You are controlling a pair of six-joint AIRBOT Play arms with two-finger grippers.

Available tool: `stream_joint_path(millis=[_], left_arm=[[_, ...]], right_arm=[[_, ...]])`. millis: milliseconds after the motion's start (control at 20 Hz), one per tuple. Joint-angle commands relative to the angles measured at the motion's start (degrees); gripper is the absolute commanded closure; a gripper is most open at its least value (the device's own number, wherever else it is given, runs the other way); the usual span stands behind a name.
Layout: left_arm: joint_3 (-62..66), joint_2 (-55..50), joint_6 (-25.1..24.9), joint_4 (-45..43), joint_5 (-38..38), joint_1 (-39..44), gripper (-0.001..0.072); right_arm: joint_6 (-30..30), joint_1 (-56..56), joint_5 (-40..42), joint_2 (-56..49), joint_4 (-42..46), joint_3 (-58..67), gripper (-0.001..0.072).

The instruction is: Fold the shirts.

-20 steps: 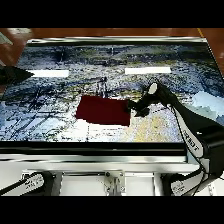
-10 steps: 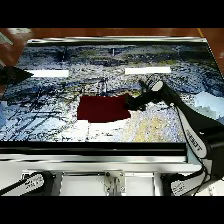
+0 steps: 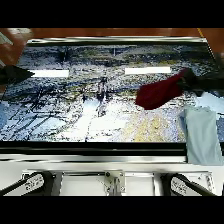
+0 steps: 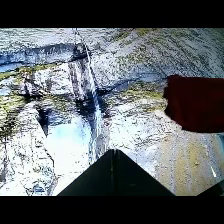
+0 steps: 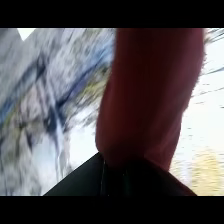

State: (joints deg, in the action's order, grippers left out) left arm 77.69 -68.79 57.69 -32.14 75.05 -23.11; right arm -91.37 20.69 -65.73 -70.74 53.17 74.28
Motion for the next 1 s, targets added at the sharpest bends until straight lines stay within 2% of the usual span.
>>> stream_joint_path(millis=[0, 100, 350, 500, 650, 750, 950], left_arm=[[0.02, 0.13, 0.0, 0.22, 0.63, 1.36, 0.0669], [0.02, 0.13, 0.0, 0.22, 0.63, 2.25, 0.0669], [0.02, 0.13, -0.07, 0.22, 0.61, 4.28, 0.0669], [0.02, 0.13, -0.09, 0.22, 0.63, 4.66, 0.0669], [0.02, 0.31, -0.24, 0.22, 0.63, 4.68, 0.0669], [0.02, 0.52, -0.24, 0.31, 0.63, 4.7, 0.0669], [0.02, 1.05, -0.22, 1.66, 0.66, 4.7, 0.0669]], right_arm=[[-3.19, 13.55, -3.67, 6.62, 3.08, 0.04, 0.0647], [-4.7, 19.34, -6.95, 8.33, 5.97, 0.04, 0.0646], [-5.66, 29.14, -24.57, 8.96, 15.17, 0.04, 0.0646], [-5.62, 32.37, -30.16, 9.22, 17.33, 0.04, 0.0646], [-5.4, 32.72, -38.16, 10.58, 29.7, -0.04, 0.0647], [-5.4, 32.7, -38.84, 11.74, 37.03, -0.68, 0.0648], [-5.42, 32.7, -37.27, 12.76, 38.88, -7.78, 0.0647]])
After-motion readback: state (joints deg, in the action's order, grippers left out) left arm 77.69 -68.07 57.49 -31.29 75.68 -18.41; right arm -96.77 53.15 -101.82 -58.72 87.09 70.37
